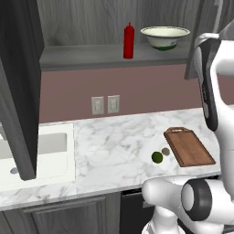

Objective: Open the cabinet. Place the bowl and condiment on the counter. Then place the lime and garlic on the cutting board.

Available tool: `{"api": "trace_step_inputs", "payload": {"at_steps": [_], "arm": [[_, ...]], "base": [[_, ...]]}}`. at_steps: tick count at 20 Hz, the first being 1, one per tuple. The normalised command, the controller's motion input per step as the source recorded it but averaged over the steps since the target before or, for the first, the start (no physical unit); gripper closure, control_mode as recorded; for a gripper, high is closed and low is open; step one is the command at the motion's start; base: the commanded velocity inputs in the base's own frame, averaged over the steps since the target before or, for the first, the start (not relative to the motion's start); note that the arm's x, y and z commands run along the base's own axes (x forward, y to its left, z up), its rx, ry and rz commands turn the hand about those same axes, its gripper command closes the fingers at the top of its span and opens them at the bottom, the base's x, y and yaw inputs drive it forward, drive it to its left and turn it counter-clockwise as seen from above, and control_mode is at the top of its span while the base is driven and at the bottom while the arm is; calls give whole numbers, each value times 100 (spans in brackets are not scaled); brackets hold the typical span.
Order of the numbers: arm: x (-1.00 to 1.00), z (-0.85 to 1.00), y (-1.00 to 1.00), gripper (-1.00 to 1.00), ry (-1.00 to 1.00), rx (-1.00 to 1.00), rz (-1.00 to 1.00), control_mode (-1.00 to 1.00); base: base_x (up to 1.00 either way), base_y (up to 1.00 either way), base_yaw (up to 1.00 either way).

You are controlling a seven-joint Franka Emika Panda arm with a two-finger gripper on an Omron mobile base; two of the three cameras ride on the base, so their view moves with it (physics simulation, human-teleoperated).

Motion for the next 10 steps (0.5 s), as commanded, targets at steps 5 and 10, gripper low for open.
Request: {"api": "trace_step_inputs", "payload": {"at_steps": [5,10], "arm": [[-48,0,-100,100,0,1,0,-100],[-54,0,-100,100,0,0,0,-100]], "base": [[0,0,0],[0,0,0]]}}
